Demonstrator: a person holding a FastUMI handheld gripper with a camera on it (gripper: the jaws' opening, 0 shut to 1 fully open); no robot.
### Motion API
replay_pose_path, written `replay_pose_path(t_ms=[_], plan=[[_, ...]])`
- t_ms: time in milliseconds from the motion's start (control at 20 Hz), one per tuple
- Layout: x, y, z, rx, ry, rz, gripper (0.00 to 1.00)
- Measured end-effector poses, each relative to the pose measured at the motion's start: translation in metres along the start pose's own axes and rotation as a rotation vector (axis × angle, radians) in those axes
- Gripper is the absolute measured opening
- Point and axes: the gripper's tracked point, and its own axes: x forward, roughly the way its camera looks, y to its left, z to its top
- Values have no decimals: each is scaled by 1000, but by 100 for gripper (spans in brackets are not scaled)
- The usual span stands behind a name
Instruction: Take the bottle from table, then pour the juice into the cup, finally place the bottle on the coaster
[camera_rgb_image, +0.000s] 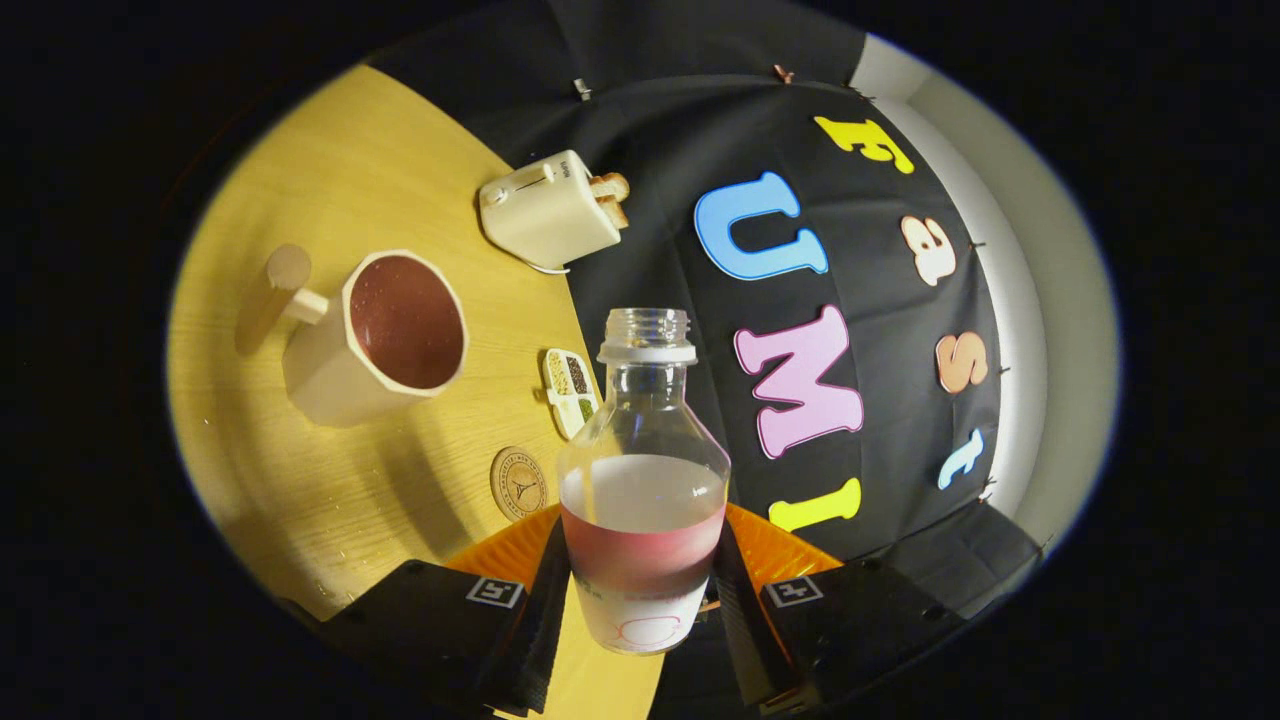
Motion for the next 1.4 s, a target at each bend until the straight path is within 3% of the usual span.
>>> replay_pose_path(t_ms=[650, 1400], plan=[[7, 14, 2, -287, 7, -6, 72], [19, 21, 6, -428, -29, 16, 72]])
